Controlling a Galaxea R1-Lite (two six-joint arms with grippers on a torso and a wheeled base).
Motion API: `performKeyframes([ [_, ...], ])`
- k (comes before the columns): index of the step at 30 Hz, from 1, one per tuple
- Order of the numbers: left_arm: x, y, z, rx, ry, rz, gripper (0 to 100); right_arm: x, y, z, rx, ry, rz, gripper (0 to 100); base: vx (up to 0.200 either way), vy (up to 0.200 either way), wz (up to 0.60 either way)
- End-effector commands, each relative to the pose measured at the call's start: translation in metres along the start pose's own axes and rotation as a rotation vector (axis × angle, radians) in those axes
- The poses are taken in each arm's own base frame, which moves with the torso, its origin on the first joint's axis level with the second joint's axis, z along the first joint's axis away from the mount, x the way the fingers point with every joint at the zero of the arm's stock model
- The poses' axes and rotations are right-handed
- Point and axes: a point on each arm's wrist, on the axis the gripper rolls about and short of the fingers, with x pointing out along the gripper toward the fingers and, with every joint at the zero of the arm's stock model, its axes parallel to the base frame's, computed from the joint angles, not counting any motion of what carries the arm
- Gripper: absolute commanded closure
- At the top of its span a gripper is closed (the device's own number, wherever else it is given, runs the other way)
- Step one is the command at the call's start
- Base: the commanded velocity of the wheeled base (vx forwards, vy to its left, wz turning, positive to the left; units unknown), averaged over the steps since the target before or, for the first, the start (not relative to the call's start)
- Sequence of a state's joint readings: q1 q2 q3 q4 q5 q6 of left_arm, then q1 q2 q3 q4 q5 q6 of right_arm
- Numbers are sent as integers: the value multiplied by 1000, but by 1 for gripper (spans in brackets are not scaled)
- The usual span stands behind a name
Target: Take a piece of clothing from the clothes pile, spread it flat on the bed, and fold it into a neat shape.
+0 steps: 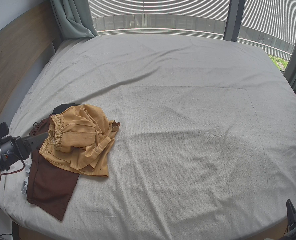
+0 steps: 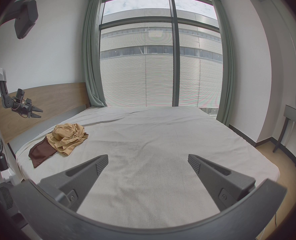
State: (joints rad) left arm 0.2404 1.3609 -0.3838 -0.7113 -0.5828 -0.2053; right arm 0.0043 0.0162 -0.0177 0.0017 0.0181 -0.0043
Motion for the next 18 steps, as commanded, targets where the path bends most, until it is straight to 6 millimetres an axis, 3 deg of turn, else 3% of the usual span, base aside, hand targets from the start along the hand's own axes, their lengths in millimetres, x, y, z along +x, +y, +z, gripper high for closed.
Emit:
performKeyframes([
  [1, 18, 11, 3, -21, 31, 2, 0, 0, 0, -4, 0, -2, 1, 0, 0, 0, 0],
  [18, 61, 36, 8, -45, 78, 15, 0, 0, 0, -5, 0, 0, 1, 0, 0, 0, 0],
])
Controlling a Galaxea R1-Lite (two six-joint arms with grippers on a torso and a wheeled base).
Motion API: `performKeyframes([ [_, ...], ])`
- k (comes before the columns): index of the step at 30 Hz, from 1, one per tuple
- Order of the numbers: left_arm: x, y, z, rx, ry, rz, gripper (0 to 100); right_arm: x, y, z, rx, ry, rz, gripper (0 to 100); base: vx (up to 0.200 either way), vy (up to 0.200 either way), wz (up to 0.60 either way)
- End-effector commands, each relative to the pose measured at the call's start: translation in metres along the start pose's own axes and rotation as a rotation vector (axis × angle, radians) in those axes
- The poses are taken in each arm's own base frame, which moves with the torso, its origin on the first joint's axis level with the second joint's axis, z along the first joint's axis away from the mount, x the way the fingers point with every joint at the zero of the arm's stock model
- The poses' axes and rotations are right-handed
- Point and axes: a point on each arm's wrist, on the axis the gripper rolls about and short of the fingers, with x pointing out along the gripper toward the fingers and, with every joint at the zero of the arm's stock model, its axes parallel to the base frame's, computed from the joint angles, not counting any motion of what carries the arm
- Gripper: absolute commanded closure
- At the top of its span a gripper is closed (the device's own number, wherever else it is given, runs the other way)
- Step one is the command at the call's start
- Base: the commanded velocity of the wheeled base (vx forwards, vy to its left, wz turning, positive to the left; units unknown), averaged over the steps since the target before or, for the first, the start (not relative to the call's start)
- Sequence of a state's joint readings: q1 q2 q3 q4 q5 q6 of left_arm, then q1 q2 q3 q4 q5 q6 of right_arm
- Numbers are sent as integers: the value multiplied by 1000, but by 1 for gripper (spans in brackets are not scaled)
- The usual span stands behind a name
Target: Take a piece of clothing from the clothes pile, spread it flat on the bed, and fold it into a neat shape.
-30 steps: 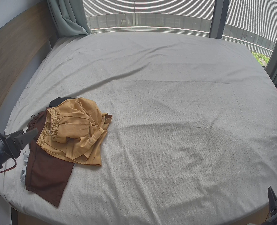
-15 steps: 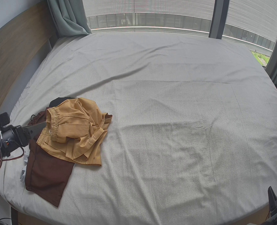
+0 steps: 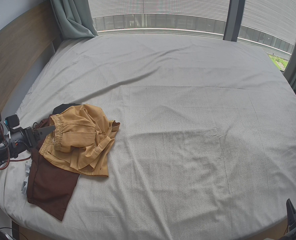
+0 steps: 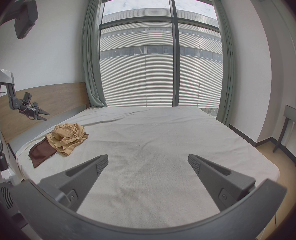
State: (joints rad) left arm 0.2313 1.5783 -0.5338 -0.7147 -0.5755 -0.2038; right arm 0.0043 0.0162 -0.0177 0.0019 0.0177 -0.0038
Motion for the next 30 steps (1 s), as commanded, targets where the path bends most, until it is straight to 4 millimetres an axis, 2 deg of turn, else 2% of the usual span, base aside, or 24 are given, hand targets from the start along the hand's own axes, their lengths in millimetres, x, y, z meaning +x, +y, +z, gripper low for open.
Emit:
performKeyframes([
  [1, 15, 10, -1, -17, 27, 6, 0, 0, 0, -5, -1, 0, 1, 0, 0, 0, 0],
  [13, 55, 35, -17, -6, 14, -4, 0, 0, 0, -5, -1, 0, 1, 0, 0, 0, 0],
  [23, 76, 42, -20, -9, 31, -18, 0, 0, 0, -5, -1, 0, 1, 0, 0, 0, 0],
  [30, 84, 39, -21, -8, 36, -37, 0, 0, 0, -5, -1, 0, 1, 0, 0, 0, 0],
])
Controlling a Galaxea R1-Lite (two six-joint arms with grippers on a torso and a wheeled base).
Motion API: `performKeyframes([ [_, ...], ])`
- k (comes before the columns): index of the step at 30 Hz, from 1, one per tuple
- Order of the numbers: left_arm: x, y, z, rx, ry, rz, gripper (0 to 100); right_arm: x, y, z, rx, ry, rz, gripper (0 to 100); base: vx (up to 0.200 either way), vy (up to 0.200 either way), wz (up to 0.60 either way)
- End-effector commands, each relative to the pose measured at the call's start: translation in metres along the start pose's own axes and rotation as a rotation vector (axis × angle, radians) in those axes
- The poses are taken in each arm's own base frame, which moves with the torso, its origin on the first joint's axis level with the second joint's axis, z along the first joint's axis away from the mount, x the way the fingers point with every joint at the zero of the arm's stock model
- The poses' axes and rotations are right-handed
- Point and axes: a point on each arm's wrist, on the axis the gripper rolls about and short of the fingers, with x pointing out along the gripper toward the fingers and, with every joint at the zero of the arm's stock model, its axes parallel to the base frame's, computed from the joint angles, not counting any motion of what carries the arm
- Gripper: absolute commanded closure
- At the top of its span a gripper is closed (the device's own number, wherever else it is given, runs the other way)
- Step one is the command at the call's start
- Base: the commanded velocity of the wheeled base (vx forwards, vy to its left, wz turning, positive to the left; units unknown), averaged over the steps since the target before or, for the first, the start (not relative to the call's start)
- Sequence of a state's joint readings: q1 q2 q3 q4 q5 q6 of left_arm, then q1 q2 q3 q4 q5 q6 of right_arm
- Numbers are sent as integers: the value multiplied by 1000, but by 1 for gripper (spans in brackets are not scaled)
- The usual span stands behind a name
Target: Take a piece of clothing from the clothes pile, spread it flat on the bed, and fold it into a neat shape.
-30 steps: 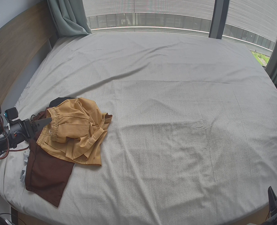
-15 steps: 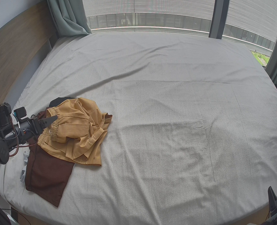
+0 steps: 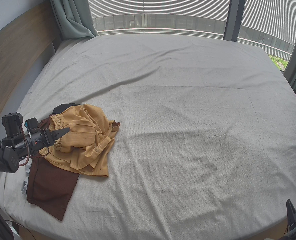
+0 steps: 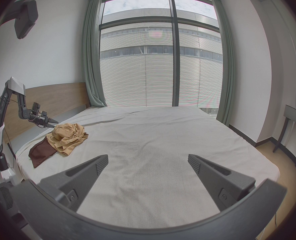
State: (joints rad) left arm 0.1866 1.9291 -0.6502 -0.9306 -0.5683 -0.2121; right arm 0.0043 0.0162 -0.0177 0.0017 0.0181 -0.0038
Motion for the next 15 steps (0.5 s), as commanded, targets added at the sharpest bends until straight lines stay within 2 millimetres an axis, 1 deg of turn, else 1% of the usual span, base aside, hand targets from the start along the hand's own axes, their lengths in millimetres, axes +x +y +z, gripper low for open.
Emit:
performKeyframes([
  [1, 6, 0, -1, -1, 7, -11, 0, 0, 0, -5, -1, 0, 1, 0, 0, 0, 0],
  [15, 28, -4, 0, -18, 3, -52, 0, 0, 0, -5, 1, 0, 1, 0, 0, 0, 0],
])
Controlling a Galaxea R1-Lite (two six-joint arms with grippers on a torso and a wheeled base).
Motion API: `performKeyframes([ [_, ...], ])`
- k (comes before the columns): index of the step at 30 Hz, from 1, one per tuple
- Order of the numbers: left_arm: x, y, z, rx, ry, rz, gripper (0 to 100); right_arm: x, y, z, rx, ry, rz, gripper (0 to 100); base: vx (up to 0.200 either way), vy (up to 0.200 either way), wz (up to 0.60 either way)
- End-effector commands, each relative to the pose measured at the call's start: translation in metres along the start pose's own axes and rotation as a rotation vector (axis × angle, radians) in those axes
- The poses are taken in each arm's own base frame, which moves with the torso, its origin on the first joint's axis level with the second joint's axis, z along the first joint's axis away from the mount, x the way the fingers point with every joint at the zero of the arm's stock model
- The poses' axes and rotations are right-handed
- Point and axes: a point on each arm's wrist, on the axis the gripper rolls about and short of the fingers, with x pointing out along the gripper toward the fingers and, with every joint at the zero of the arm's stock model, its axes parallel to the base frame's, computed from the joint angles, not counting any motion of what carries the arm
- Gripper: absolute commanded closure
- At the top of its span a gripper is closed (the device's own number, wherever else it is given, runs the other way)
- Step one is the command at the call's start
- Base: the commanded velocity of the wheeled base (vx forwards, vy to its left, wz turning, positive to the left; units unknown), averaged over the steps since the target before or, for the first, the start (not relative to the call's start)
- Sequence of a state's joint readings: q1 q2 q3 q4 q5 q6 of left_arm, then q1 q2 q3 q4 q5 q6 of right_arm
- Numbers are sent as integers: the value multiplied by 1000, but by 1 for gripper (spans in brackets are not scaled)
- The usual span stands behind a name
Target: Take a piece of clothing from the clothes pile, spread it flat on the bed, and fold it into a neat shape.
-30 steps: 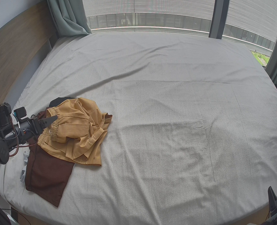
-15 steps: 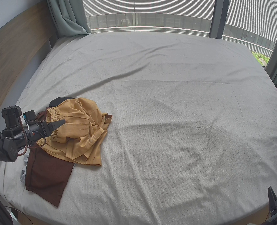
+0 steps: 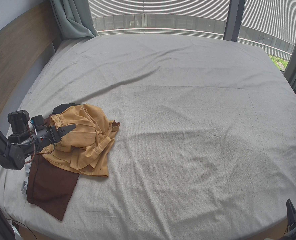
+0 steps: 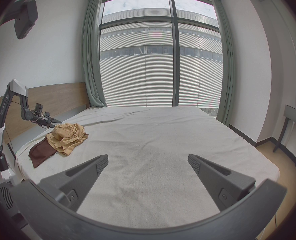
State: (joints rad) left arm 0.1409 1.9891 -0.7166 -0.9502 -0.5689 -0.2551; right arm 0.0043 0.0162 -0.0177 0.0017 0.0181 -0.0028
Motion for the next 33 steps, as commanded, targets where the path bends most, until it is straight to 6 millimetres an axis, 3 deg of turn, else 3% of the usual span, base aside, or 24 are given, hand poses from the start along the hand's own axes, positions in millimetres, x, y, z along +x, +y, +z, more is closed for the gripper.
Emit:
performKeyframes([
  [1, 6, 0, -3, 0, 6, -10, 0, 0, 0, -5, 0, 0, 1, 0, 0, 0, 0],
  [15, 20, 6, -7, 6, -3, -19, 0, 0, 0, -5, -2, 0, 1, 0, 0, 0, 0],
  [16, 20, 6, -7, 7, -4, -19, 100, 0, 0, -5, -2, 0, 1, 0, 0, 0, 0],
  [33, 13, 0, 3, -62, -49, -36, 100, 0, 0, -5, 0, 0, 1, 0, 0, 0, 0],
])
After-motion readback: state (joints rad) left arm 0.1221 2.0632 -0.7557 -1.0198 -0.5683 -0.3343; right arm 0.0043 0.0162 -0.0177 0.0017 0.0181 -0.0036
